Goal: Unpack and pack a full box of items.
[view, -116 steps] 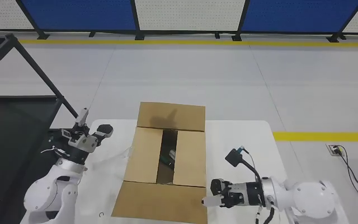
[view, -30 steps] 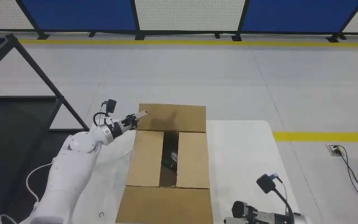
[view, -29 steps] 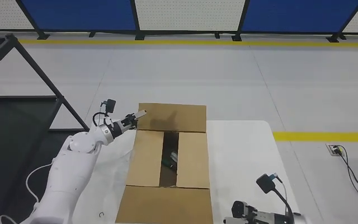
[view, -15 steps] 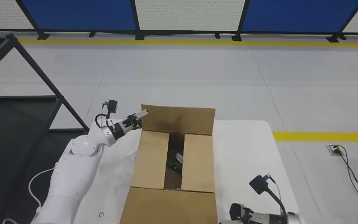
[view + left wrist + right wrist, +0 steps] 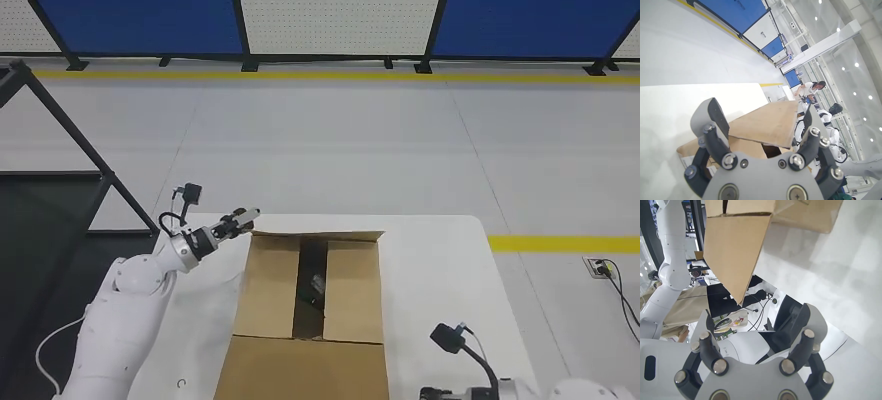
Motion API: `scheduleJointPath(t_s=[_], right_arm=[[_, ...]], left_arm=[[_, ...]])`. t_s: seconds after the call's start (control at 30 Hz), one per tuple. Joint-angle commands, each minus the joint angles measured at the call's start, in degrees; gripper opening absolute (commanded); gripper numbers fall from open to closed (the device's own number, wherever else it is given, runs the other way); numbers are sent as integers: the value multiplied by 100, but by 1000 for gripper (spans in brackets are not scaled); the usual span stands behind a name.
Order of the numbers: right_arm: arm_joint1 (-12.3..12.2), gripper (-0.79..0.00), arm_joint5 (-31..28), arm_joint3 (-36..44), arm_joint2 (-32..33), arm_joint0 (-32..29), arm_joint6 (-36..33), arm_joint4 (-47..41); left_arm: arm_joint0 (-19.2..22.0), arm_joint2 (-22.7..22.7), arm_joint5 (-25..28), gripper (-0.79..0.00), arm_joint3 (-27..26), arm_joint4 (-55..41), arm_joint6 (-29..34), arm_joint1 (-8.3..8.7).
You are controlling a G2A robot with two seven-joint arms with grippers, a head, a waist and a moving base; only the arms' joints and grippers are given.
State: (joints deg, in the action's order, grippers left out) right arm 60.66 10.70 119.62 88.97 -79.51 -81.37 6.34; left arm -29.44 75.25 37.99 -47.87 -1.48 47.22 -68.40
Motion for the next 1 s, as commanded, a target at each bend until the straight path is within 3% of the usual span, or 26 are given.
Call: scheduleJointPath(t_s=[0.0,0.17,0.47,0.73,0.97], right_arm=[[-9,0,-78,17,-151,64,-18,-1],[-9,0,-264,37,-469,298,152,-209],[68,0,-760,-126,-921,735,1137,-1115],[128,0,-957,-391,-1223,1156,1915,-1502],[177,0,-873,-501,-1468,1342,2802,-1296]], left_arm=[[-168,65,-28,0,-263,44,-33,42],[-545,241,-142,0,-884,40,-36,137],[-1072,484,-392,0,-1672,-90,-9,263],[-1364,554,-604,0,-2002,-293,75,328],[-1459,532,-696,0,-2105,-344,67,361]])
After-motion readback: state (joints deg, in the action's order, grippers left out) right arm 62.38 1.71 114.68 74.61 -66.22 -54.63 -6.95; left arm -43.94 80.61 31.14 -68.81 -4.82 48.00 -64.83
